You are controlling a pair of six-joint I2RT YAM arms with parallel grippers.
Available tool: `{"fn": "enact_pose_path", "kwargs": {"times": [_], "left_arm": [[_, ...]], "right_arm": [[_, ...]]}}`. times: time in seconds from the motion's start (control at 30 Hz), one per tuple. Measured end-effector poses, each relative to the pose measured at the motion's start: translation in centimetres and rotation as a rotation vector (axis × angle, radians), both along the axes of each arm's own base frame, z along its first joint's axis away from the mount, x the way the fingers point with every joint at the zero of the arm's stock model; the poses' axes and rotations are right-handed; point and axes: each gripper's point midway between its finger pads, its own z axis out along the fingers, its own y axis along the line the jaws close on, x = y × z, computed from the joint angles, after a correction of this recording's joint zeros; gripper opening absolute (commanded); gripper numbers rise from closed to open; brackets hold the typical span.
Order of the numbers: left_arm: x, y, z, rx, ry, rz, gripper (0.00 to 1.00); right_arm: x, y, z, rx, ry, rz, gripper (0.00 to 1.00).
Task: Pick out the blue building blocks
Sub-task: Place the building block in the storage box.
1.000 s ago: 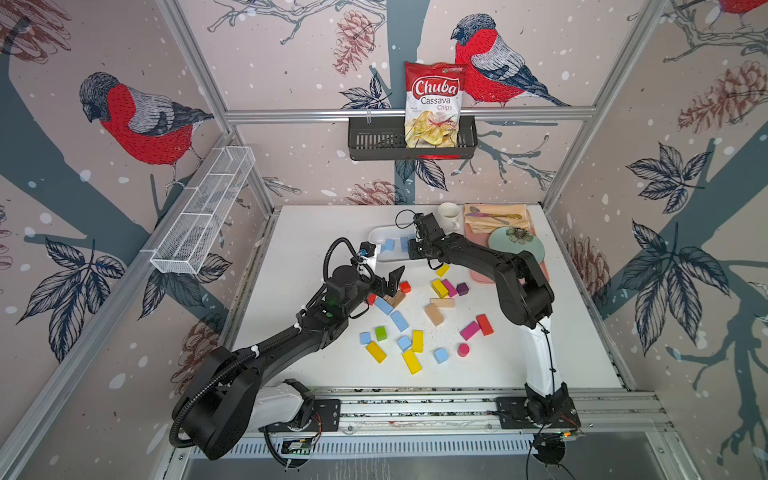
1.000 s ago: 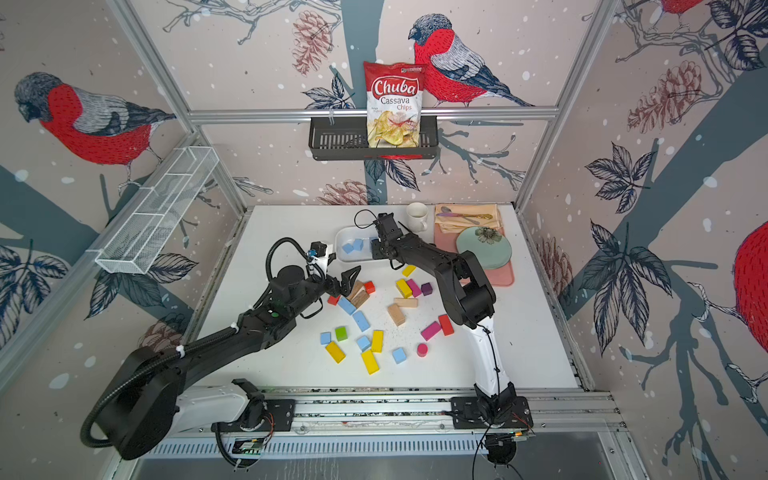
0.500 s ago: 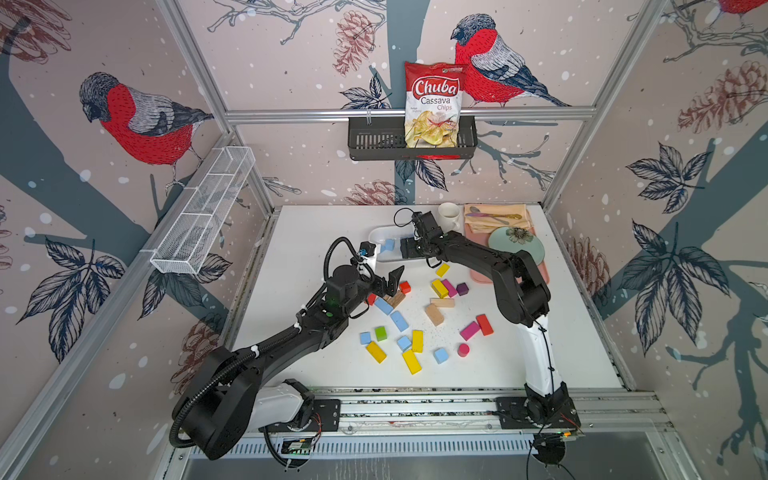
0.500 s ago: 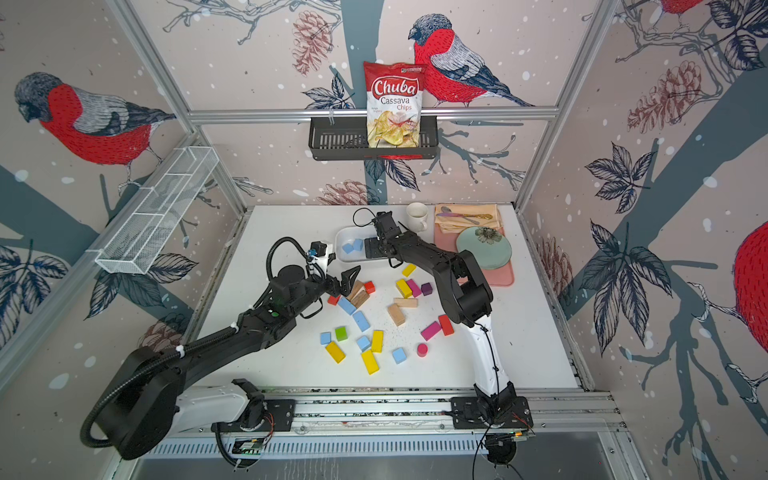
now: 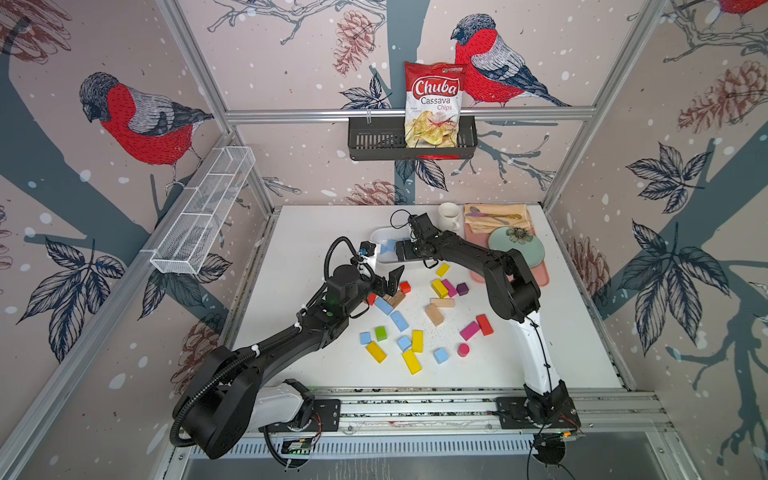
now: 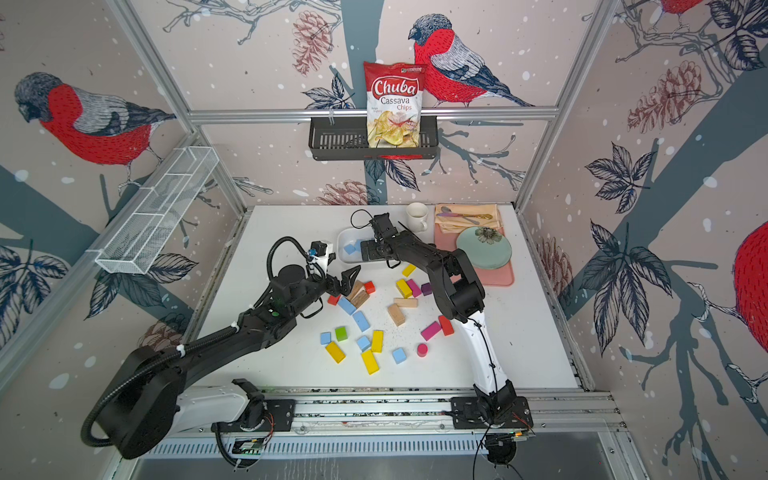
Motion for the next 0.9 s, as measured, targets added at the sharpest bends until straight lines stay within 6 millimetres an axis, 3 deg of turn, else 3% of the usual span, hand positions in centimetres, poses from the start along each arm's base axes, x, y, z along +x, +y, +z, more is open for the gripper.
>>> {"fn": "enact_pose_path", "kwargs": {"times": [0.2, 0.57, 0.73, 0.9], "left_arm": [[0.1, 0.2, 0.0, 0.002, -0.001, 0.014, 0.99], [0.5, 0.6, -0.3, 0.008, 0.017, 0.045, 0.99], [0.5, 0.6, -0.5, 0.007, 0.028, 0.048, 0.99], [0.5, 0.5, -0.7, 0.012, 0.036, 0.043, 0.99]], "right_arm": [[-0.6, 0.3, 2.6, 0.048, -0.021, 0.024, 1.00], [-2.3, -0.7, 10.3, 0.140, -0.160, 0.042, 0.99], [-4.6, -1.8, 13.2, 0.161, -0.236, 0.067, 0.99], [-7.5, -2.9, 14.9, 0.161, -0.295, 0.110, 0.99]]}}
